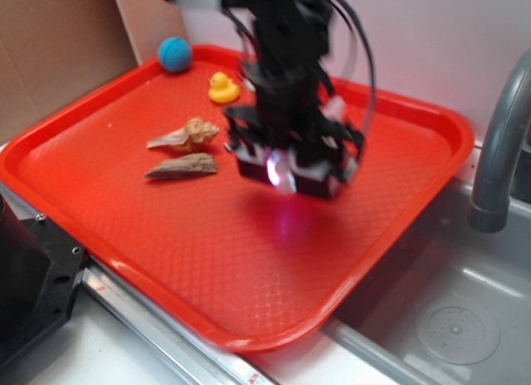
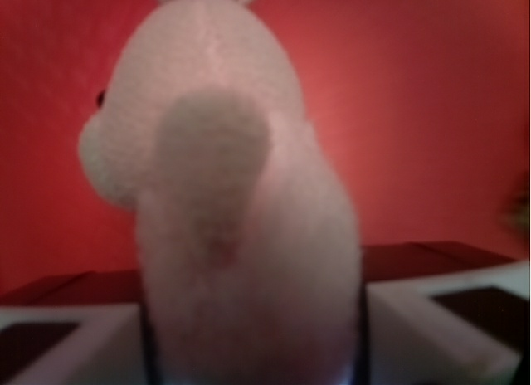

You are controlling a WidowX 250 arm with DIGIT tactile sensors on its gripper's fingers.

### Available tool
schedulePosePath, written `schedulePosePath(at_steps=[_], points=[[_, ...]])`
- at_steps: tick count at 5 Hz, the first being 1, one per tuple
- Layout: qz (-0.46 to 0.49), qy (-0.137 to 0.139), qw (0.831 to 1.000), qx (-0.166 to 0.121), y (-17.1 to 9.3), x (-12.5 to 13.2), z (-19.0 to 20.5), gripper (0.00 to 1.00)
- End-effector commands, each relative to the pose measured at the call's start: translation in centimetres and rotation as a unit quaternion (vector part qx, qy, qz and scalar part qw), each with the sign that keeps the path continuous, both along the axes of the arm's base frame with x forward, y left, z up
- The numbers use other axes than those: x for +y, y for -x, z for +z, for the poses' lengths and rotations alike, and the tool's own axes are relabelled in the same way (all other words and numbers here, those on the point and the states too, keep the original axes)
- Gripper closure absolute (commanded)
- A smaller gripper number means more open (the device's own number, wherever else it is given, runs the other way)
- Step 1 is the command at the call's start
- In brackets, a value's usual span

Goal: Grab the pink bunny.

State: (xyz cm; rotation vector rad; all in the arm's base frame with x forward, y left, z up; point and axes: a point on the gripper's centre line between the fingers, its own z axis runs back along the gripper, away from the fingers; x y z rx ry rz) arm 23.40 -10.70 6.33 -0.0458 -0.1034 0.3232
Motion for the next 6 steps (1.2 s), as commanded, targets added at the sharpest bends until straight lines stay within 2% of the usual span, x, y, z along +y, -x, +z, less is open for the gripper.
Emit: schedulePosePath(at_steps=[1, 2, 3, 4, 6], points=[[-0.029, -0.012, 0.999, 0.016, 3.9, 5.6, 9.8, 1.00], [-0.038, -0.021, 0.999, 0.007, 6.5, 7.9, 13.6, 1.00], [-0.003, -0.016, 0.999, -0.042, 7.4, 9.8, 15.2, 1.00], [0.000, -0.015, 0.999, -0.033, 7.1, 11.5, 15.5, 1.00], [-0.017, -0.002, 0.999, -0.027, 5.7, 11.2, 14.4, 1.00]])
